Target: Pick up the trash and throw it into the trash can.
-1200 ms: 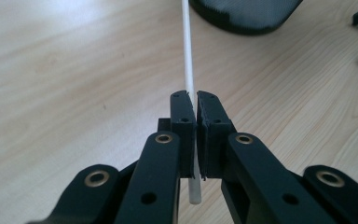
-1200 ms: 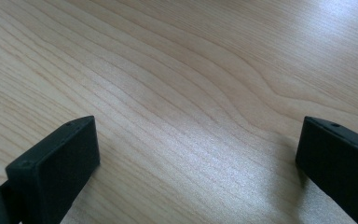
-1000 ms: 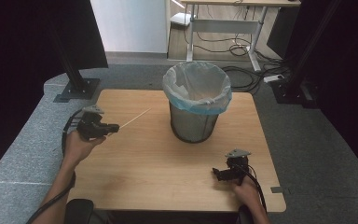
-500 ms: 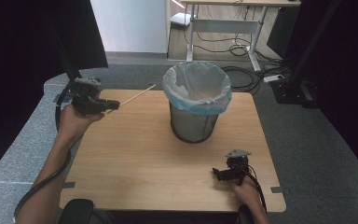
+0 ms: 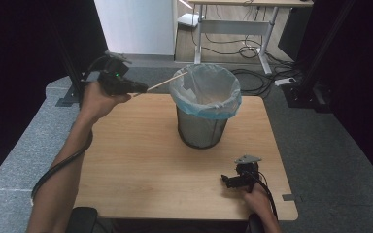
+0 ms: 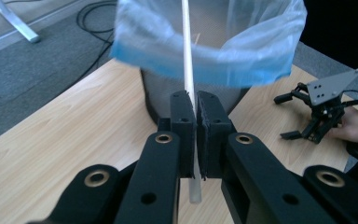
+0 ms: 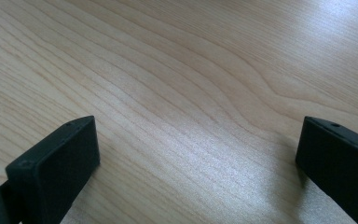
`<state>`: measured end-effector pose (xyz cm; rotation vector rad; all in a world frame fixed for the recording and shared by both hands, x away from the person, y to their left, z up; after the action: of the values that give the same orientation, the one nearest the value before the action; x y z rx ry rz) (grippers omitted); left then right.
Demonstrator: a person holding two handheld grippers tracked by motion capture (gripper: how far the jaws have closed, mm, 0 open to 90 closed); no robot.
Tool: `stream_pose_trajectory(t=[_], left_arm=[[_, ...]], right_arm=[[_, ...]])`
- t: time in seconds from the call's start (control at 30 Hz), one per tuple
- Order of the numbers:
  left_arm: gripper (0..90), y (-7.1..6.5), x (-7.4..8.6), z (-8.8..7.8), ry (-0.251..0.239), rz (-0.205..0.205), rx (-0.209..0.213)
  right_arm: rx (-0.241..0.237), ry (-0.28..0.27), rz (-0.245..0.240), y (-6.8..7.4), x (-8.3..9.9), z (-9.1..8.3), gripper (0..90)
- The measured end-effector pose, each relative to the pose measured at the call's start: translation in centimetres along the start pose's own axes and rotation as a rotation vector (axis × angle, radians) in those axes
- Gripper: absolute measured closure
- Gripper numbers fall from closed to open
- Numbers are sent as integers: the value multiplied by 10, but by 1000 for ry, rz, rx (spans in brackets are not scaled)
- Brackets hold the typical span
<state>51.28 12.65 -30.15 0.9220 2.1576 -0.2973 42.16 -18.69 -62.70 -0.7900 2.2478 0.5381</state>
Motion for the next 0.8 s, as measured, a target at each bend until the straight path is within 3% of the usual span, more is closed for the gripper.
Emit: stream_pose_trajectory(t=[0.1,0.27,0.4,0.47,0.5,0.53,0.63,0.7,0.73,0.77,0.8], left_arm=[[863,-11,-14,17,18,14,17],[862,-24,-31,49,60,38,8],[860,-32,-40,70,68,37,18],[848,-33,-45,77,48,34,12],[666,-33,-48,79,31,23,10],[574,-33,-49,80,22,13,19],[448,-31,-48,78,-13,11,9],[241,-29,-41,73,-38,23,2],[241,-27,-38,71,-41,27,-10],[133,-24,-31,69,-39,38,-26],[133,-22,-27,66,-38,48,-32]], right_arm=[[0,0,1,0,0,0,0],[-2,0,-3,0,0,0,0],[-3,0,-3,0,0,0,0],[-5,1,-5,1,0,0,0],[-6,1,-6,1,0,0,0],[-7,2,-7,1,0,0,0],[-8,2,-8,1,0,0,0],[-9,1,-7,1,0,0,0],[-9,1,-7,1,0,0,0],[-8,1,-8,1,0,0,0],[-8,1,-8,1,0,0,0]])
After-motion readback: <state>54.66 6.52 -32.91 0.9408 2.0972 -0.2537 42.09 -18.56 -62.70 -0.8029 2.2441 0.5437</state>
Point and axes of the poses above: each handheld gripper's, and its own axes: z roughly forward along the jaws, x roughly out of its underside, y roughly to its left, the point moved 10 cm from there along z, roughly forward along the jaws, and after that the axes turned 12 degrees about -x, right-handed, at the moved point
